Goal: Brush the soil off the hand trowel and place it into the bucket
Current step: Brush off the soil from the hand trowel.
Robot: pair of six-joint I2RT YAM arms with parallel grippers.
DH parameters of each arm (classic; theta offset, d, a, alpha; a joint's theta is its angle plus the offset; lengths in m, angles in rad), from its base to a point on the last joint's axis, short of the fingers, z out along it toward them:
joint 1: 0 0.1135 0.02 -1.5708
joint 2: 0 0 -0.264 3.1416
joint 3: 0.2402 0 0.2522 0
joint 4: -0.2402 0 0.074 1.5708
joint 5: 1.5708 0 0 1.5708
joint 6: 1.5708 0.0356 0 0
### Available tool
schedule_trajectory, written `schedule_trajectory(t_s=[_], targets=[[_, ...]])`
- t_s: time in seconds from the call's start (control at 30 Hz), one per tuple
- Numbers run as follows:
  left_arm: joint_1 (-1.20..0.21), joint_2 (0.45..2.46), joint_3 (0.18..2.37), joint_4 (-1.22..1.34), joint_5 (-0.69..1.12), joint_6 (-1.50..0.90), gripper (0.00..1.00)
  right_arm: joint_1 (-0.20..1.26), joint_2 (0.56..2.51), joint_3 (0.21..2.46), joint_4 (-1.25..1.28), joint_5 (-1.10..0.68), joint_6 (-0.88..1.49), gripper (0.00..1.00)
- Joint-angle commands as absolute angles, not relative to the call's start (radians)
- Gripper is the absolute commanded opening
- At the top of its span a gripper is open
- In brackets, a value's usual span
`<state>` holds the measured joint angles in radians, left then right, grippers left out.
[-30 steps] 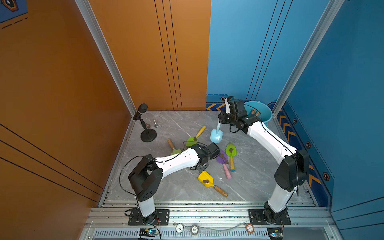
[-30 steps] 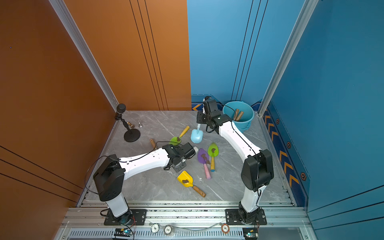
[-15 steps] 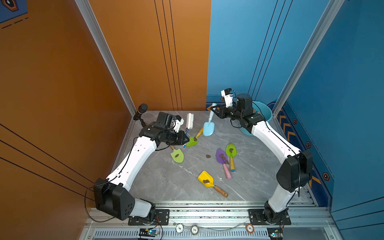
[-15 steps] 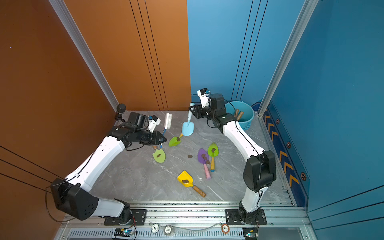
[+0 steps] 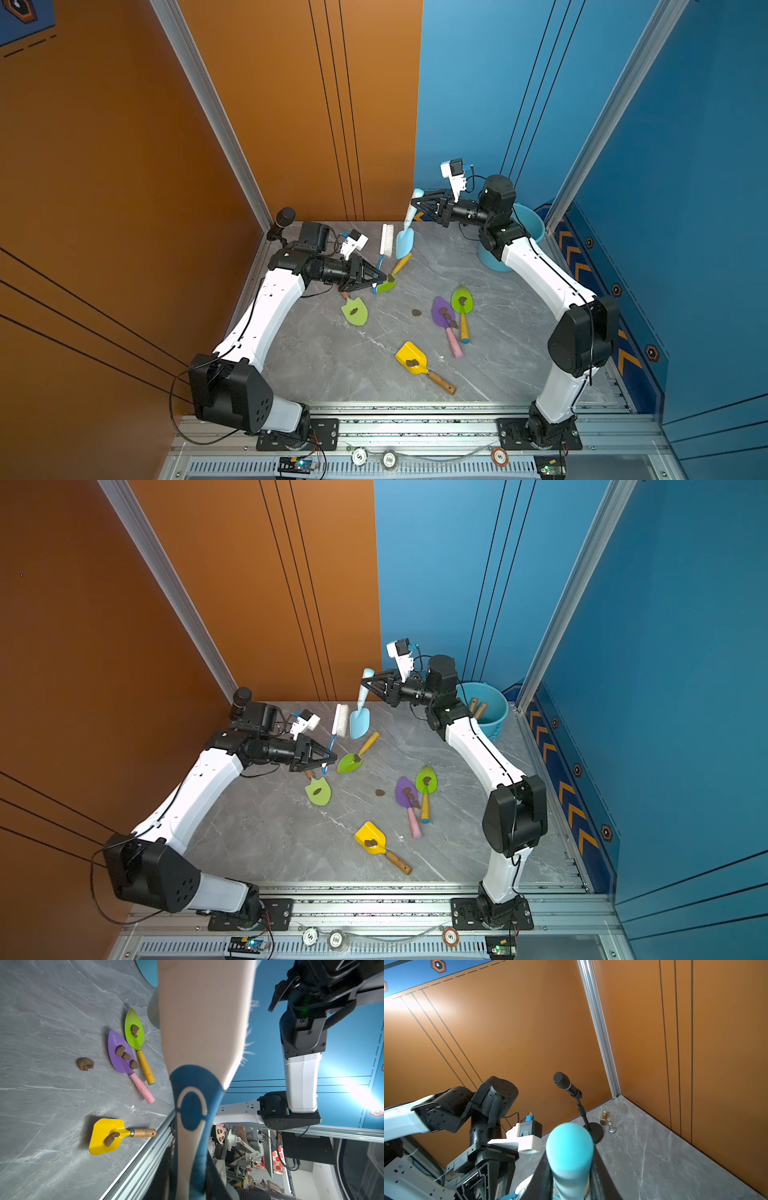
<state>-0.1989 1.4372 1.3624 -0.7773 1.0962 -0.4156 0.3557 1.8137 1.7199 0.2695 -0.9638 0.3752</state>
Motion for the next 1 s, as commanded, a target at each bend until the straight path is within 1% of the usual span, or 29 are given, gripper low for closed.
schedule_trajectory(t_s=[0.0,0.13,0.2,0.3,0.4,0.5,0.57,0.63,0.8,0.97], targets=[[-0.218,1.442,1.347,-0.772,1.213,-0.389,0.00,0.362,1.826,1.780,0.279,-1.037,0.375,0.06],[-0.275,1.433,1.301,-0.772,1.242,-0.370,0.00,0.360,1.826,1.823,0.282,-1.055,0.393,0.06],[-0.315,1.427,1.266,-0.772,1.235,-0.363,0.00,0.357,1.824,1.837,0.290,-1.058,0.396,0.06],[-0.337,1.416,1.223,-0.773,1.200,-0.361,0.00,0.353,1.828,1.862,0.296,-1.064,0.405,0.06],[-0.303,1.390,1.226,-0.773,1.147,-0.367,0.00,0.352,1.831,1.880,0.295,-1.072,0.408,0.05],[-0.222,1.370,1.274,-0.772,1.068,-0.408,0.00,0.352,1.831,1.890,0.289,-1.081,0.418,0.05],[-0.174,1.376,1.322,-0.772,1.056,-0.434,0.00,0.354,1.831,1.890,0.287,-1.087,0.425,0.05],[-0.167,1.380,1.376,-0.770,1.060,-0.436,0.00,0.359,1.829,1.890,0.283,-1.096,0.426,0.05],[-0.249,1.403,1.453,-0.771,1.106,-0.422,0.00,0.366,1.825,1.890,0.276,-1.097,0.426,0.05],[-0.374,1.434,1.404,-0.770,1.091,-0.380,0.00,0.364,1.831,1.911,0.269,-1.098,0.434,0.05]])
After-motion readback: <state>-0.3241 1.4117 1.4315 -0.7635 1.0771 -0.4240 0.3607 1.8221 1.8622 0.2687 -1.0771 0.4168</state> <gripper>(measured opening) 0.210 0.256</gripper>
